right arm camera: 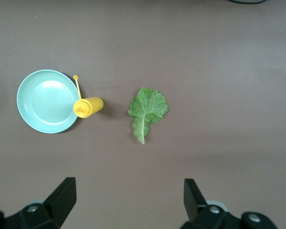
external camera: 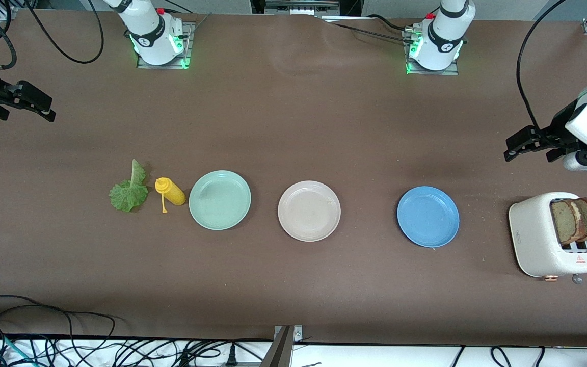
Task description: Make sandwich on beige plate with both arms
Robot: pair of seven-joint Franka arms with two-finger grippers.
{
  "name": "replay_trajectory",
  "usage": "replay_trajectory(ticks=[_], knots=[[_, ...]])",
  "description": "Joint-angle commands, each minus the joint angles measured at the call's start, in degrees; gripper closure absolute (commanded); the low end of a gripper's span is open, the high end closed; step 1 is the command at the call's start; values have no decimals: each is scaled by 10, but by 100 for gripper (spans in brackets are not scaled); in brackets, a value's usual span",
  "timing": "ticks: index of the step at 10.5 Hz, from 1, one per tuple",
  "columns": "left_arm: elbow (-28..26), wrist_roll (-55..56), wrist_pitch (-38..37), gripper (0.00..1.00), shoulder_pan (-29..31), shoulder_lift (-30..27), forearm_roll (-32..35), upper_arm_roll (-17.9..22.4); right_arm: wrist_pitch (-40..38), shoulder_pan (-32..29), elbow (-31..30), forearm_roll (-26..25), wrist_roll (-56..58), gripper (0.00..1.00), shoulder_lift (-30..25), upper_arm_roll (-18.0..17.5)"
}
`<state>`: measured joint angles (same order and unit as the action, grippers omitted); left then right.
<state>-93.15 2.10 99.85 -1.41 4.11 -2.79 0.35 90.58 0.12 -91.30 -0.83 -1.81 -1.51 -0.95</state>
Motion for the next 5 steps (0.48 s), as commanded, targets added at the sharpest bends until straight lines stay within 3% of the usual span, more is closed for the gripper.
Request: replay_trajectory(ticks=[1,5], knots=[[8,7,-12,0,-3,-2,9,1,-11,1,9,-5,2,0,-3,0],[8,7,-12,0,-3,-2,9,1,-24,2,9,-8,14,0,-3,-10]])
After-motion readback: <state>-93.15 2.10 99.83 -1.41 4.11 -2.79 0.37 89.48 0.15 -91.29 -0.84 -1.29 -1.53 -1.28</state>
